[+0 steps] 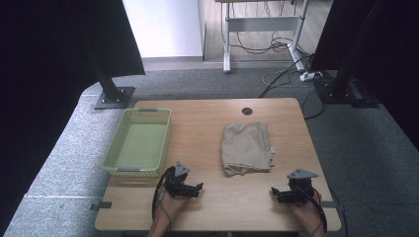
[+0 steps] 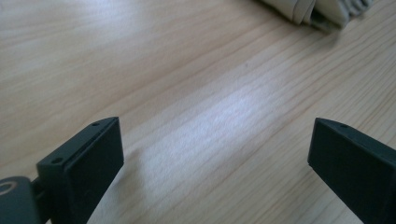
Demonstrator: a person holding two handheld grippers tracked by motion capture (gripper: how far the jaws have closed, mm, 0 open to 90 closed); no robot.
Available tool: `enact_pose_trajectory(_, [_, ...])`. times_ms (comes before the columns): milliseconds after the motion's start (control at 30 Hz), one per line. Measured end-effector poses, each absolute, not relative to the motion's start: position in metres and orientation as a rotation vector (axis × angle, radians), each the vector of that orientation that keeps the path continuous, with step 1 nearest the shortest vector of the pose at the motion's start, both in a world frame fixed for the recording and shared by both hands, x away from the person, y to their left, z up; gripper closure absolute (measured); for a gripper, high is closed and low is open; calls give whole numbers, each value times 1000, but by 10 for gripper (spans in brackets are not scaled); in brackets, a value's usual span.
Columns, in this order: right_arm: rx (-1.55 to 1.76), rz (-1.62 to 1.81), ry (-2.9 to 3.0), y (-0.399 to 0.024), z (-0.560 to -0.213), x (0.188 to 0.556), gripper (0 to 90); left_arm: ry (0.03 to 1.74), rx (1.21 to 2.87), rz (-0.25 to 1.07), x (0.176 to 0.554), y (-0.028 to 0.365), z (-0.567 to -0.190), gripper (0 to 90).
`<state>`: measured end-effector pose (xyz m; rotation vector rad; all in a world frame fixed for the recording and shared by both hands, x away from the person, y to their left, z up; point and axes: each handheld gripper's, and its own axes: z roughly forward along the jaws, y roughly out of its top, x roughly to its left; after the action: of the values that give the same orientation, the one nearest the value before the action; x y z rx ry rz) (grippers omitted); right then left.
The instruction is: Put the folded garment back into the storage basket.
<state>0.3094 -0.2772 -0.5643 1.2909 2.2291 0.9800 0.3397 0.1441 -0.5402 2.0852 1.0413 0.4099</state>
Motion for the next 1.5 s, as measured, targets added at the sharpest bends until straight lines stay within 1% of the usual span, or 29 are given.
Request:
enact_pose_trajectory(33, [1291, 980, 2229, -277, -564, 309, 40, 1041, 2085, 410, 340, 144, -540, 13])
enact_pose_trajectory(67, [1291, 980, 2229, -277, -564, 309, 40, 1027, 2080, 382, 345, 138, -536, 13])
enact_pose_trajectory(100, [1291, 980, 2229, -277, -564, 309, 40, 1022, 2083, 380, 347, 135, -534, 0])
enact_pose_trajectory(167, [1291, 980, 2229, -277, -564, 309, 40, 1022, 2083, 380, 347, 135, -534, 0])
enact_pose_trajectory(200, [1291, 980, 2229, -277, -564, 309, 40, 1011, 2097, 378, 355, 125, -528, 0])
enact_pose_trajectory(400, [1290, 979, 2230, -277, -564, 309, 40, 995, 2100, 382, 366, 114, -519, 0])
enact_pose_trajectory(433, [1290, 979, 2230, -277, -564, 309, 40, 981, 2109, 373, 375, 105, -513, 0])
enact_pose_trajectory(533, [1289, 979, 2230, -277, -564, 309, 38, 976, 2110, 371, 378, 103, -511, 0])
enact_pose_trajectory(567, [1289, 979, 2230, -277, -564, 309, 38, 962, 2103, 354, 386, 96, -506, 0])
enact_pose_trajectory(933, [1290, 979, 2231, -277, -564, 309, 38, 940, 2115, 340, 413, 72, -497, 0])
enact_pose_trajectory(1000, [1290, 979, 2231, -277, -564, 309, 38, 940, 2115, 340, 413, 72, -497, 0])
enact_pose_trajectory(1033, [1290, 979, 2231, -277, -564, 309, 38, 933, 2130, 341, 422, 62, -496, 0])
enact_pose_trajectory(1133, [1290, 979, 2231, -277, -564, 309, 38, 926, 2136, 352, 430, 53, -494, 0])
enact_pose_trajectory(1300, [1290, 979, 2231, -277, -564, 309, 38, 922, 2133, 345, 433, 49, -494, 0])
enact_pose_trajectory(1333, [1290, 979, 2231, -277, -564, 309, 38, 913, 2134, 356, 440, 39, -493, 0])
enact_pose_trajectory(1433, [1290, 979, 2231, -277, -564, 309, 37, 910, 2131, 347, 443, 36, -493, 0])
enact_pose_trajectory(1500, [1288, 979, 2231, -277, -564, 309, 37, 900, 2144, 350, 451, 23, -493, 0])
